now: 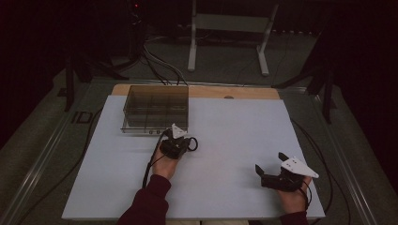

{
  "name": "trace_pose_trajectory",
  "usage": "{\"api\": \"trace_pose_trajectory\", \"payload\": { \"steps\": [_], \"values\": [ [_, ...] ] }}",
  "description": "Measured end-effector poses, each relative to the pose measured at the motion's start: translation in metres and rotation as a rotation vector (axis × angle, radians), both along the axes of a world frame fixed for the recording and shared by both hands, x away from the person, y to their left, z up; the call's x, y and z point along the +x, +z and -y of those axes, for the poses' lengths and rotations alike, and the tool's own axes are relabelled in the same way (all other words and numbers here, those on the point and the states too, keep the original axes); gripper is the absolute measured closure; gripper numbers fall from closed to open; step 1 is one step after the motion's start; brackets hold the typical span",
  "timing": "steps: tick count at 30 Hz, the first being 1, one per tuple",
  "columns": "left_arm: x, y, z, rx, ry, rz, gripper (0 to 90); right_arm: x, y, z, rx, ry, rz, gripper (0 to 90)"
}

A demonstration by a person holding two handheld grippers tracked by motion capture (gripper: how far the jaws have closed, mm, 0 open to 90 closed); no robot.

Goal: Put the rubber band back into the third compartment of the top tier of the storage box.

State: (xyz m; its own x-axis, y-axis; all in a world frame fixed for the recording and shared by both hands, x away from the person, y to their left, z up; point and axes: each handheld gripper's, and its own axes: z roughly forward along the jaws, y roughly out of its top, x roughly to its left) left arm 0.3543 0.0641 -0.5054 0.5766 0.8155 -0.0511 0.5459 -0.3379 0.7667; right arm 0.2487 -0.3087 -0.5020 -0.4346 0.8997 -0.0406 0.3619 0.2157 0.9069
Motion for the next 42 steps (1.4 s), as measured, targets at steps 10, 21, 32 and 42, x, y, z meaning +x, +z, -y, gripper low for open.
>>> {"api": "trace_pose_trajectory", "payload": {
  "steps": [10, 21, 32, 42],
  "values": [
    [-0.003, 0.006, 0.001, -0.013, -0.009, 0.001, 88.4, 0.0, 0.0, 0.0, -0.001, 0.0, 0.0, 0.1],
    [-0.006, 0.016, 0.005, -0.024, -0.032, 0.008, 88.4, 0.0, 0.0, 0.0, -0.003, 0.003, 0.0, 0.1],
    [-0.006, 0.025, 0.009, -0.037, -0.043, 0.015, 88.4, 0.0, 0.0, -0.001, -0.002, 0.005, -0.001, 0.1],
    [-0.005, 0.033, 0.013, -0.04, -0.055, 0.017, 88.4, 0.0, 0.0, -0.001, -0.001, 0.005, -0.001, 0.1]
  ]
}}
